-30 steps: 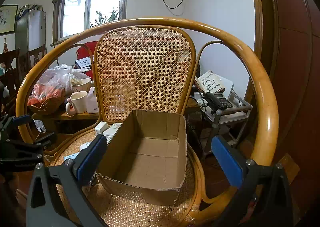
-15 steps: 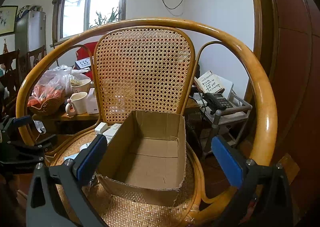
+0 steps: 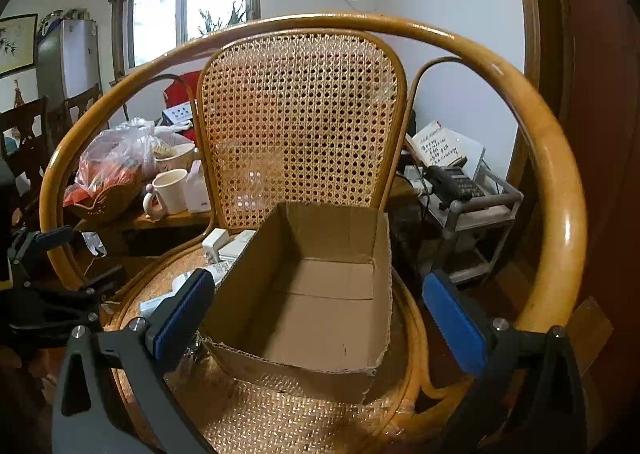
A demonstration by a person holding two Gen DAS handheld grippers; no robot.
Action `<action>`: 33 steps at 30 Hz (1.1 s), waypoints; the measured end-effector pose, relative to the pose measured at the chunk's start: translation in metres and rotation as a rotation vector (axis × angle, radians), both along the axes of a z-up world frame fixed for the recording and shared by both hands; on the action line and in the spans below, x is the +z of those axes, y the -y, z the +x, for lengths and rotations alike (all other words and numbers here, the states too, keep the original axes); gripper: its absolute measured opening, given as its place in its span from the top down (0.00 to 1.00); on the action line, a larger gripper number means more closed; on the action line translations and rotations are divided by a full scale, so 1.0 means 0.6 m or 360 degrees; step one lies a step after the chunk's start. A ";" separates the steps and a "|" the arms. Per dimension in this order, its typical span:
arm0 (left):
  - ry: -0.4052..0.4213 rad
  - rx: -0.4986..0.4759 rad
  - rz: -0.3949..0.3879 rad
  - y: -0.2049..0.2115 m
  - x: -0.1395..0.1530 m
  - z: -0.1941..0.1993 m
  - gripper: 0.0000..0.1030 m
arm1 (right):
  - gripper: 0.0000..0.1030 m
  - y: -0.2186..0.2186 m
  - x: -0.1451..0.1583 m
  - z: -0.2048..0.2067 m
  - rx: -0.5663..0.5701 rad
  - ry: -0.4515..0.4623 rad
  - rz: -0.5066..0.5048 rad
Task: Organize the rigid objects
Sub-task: 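Move the left gripper down to the white plug charger and close on it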
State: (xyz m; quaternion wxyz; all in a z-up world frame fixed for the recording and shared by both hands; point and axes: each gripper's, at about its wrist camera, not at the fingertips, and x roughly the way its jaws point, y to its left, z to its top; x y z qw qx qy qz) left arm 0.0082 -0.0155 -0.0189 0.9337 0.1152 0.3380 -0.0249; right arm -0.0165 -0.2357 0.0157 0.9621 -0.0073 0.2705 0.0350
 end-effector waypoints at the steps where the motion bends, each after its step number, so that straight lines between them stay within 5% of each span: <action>1: -0.0024 -0.0008 0.0000 0.001 -0.004 0.002 0.00 | 0.00 0.000 -0.002 0.003 -0.0005 -0.0006 -0.0012; 14: -0.0198 -0.0057 0.0025 0.014 -0.041 0.016 0.00 | 0.00 -0.016 -0.040 0.056 -0.0043 -0.0091 -0.0148; 33: -0.0464 -0.0155 -0.0049 0.033 -0.089 0.031 0.00 | 0.02 0.009 -0.097 0.126 -0.0175 -0.0348 -0.0119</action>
